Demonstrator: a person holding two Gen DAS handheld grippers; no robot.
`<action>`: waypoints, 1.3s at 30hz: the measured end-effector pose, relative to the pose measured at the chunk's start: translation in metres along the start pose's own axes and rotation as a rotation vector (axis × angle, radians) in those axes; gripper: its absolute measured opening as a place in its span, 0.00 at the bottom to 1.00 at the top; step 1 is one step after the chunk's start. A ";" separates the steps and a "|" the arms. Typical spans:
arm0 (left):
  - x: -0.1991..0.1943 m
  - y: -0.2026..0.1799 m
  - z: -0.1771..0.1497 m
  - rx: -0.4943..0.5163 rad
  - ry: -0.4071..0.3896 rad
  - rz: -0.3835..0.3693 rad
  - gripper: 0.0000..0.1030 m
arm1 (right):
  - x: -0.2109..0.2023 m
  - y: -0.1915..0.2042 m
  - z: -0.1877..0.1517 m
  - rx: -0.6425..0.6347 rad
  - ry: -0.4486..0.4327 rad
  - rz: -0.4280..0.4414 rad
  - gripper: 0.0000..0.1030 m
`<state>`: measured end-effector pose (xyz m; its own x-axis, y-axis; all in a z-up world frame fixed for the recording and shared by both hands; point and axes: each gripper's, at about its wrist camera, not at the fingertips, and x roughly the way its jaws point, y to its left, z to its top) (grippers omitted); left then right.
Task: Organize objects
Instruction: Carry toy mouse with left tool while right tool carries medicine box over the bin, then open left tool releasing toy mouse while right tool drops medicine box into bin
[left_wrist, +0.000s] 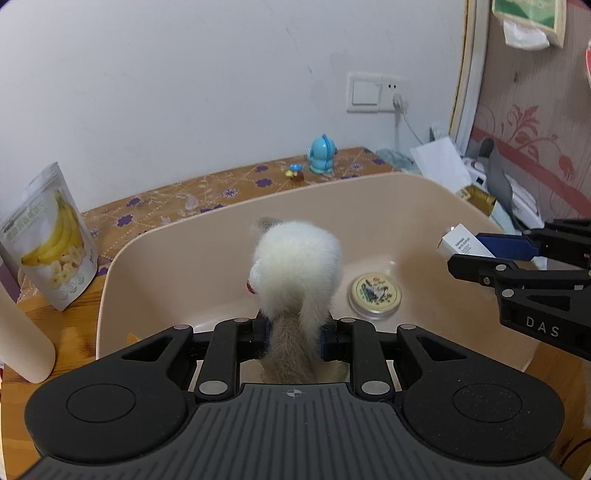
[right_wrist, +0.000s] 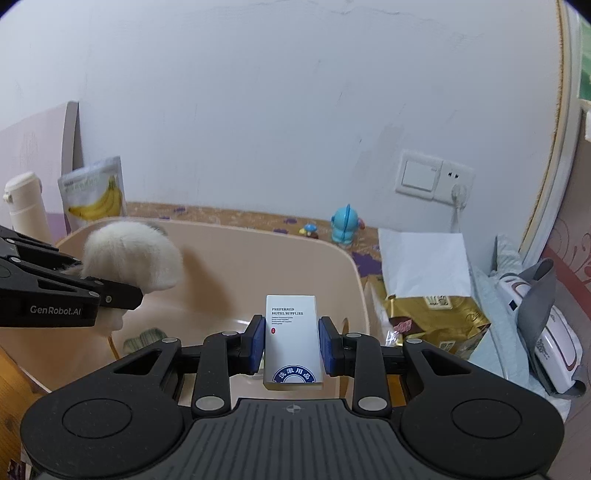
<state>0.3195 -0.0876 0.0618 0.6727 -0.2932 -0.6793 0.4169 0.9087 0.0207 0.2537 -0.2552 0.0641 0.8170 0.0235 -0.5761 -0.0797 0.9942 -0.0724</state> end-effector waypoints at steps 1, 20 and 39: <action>0.002 0.000 -0.001 0.004 0.008 0.002 0.23 | 0.002 0.001 0.000 -0.008 0.010 0.002 0.29; -0.005 0.005 -0.006 -0.012 0.024 0.049 0.69 | 0.004 0.006 -0.006 -0.043 0.038 -0.003 0.64; -0.075 0.003 -0.014 -0.066 -0.088 0.086 0.76 | -0.053 -0.002 -0.003 0.037 -0.074 -0.004 1.00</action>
<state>0.2620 -0.0584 0.1020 0.7566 -0.2353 -0.6100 0.3162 0.9483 0.0264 0.2087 -0.2584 0.0928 0.8573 0.0258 -0.5142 -0.0563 0.9975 -0.0438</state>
